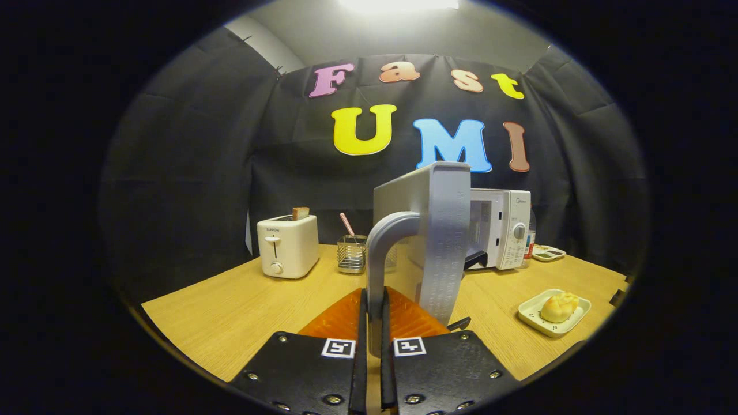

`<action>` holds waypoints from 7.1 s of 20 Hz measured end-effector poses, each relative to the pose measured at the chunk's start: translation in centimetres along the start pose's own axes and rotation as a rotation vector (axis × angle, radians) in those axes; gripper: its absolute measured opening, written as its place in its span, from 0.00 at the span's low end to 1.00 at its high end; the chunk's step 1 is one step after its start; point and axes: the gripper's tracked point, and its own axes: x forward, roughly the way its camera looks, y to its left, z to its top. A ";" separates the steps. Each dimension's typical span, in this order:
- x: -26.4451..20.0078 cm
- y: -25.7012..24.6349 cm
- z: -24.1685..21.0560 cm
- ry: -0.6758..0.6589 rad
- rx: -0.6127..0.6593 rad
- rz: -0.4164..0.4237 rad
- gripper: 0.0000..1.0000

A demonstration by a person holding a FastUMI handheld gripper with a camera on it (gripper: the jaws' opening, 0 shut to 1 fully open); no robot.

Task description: Open the microwave, put the food inside, and close the microwave door.

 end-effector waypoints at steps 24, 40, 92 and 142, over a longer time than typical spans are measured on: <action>-4.1 -23.4 0.1 0.036 -0.079 0.020 0.98; 1.3 -32.3 -10.4 0.436 -0.008 -0.060 0.97; 26.0 -18.8 4.3 0.165 0.207 0.023 0.77; 14.2 -11.3 15.3 -0.070 0.302 0.321 0.96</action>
